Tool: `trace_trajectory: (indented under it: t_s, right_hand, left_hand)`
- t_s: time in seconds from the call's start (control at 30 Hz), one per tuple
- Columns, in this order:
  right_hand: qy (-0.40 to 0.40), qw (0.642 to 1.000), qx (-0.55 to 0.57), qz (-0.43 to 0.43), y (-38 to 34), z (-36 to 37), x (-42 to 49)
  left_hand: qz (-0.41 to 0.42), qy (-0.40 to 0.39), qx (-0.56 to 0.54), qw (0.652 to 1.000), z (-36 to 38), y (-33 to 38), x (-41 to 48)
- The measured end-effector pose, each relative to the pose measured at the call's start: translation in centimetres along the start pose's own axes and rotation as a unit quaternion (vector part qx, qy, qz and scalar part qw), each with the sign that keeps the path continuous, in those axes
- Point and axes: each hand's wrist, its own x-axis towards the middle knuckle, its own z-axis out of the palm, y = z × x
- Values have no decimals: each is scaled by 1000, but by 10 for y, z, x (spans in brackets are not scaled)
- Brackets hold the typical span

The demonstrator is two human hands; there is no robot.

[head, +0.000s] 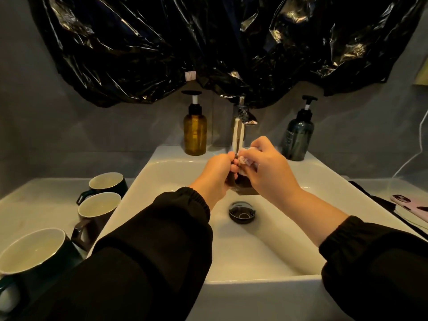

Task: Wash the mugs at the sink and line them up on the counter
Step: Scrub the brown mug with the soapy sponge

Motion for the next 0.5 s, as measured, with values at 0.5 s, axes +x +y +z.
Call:
trace_trajectory:
  t_s: [0.5]
  right_hand:
    - [73,997,-14,-22,3,0,4]
  left_hand:
    - [61,-8,109,992,6,2,-9]
